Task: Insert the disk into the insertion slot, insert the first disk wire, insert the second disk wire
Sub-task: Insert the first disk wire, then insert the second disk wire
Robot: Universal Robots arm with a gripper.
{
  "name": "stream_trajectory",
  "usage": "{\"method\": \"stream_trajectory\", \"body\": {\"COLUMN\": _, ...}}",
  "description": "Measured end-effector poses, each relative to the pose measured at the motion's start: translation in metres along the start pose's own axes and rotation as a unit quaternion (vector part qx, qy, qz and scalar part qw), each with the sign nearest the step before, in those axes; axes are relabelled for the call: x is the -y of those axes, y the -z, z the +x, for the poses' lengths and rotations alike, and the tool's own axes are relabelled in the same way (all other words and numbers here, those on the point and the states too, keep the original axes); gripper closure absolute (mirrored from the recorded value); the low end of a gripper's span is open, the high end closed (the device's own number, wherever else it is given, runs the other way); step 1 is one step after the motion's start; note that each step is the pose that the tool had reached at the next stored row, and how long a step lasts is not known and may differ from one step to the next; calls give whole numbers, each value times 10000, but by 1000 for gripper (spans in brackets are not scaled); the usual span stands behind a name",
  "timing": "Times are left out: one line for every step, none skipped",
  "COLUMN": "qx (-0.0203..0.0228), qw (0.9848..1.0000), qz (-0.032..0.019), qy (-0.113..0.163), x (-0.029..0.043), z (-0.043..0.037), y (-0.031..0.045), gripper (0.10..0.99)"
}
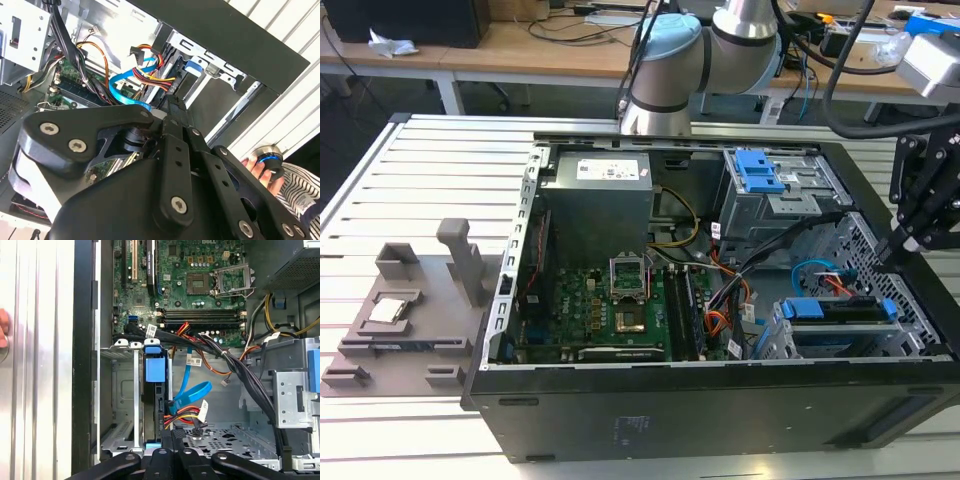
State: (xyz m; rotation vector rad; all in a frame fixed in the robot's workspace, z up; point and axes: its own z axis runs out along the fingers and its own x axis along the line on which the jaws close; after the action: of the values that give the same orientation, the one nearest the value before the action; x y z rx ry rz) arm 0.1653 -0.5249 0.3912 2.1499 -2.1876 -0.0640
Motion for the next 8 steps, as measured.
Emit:
{"method": "stream_trajectory", "body": {"qx": 0, "qw": 10000, "qz": 0, "qy": 0, "x": 0, "z": 0, "y": 1, "gripper": 980}}
{"method": "stream_trajectory", "body": {"qx": 0, "qw": 10000, "qz": 0, "qy": 0, "x": 0, "z": 0, "y": 0, "gripper": 980}}
{"method": "stream_trajectory", "body": {"qx": 0, "qw": 10000, "qz": 0, "qy": 0, "x": 0, "z": 0, "y": 1, "gripper": 980}}
{"method": "stream_trajectory", "body": {"qx": -1, "qw": 10000, "qz": 0, "qy": 0, "x": 0, "z": 0, "y": 1, "gripper": 980}}
{"method": "stream_trajectory", "body": {"qx": 0, "qw": 10000, "qz": 0, "qy": 0, "x": 0, "z": 0, "y": 1, "gripper": 980}}
{"method": "stream_trajectory", "body": {"qx": -1, "qw": 10000, "qz": 0, "qy": 0, "x": 0, "z": 0, "y": 2, "gripper": 980}}
{"method": "stream_trajectory", "body": {"qx": 0, "qw": 10000, "qz": 0, "qy": 0, "x": 0, "z": 0, "y": 2, "gripper": 980}}
{"method": "stream_trajectory", "body": {"qx": -1, "qw": 10000, "qz": 0, "qy": 0, "x": 0, "z": 0, "y": 2, "gripper": 980}}
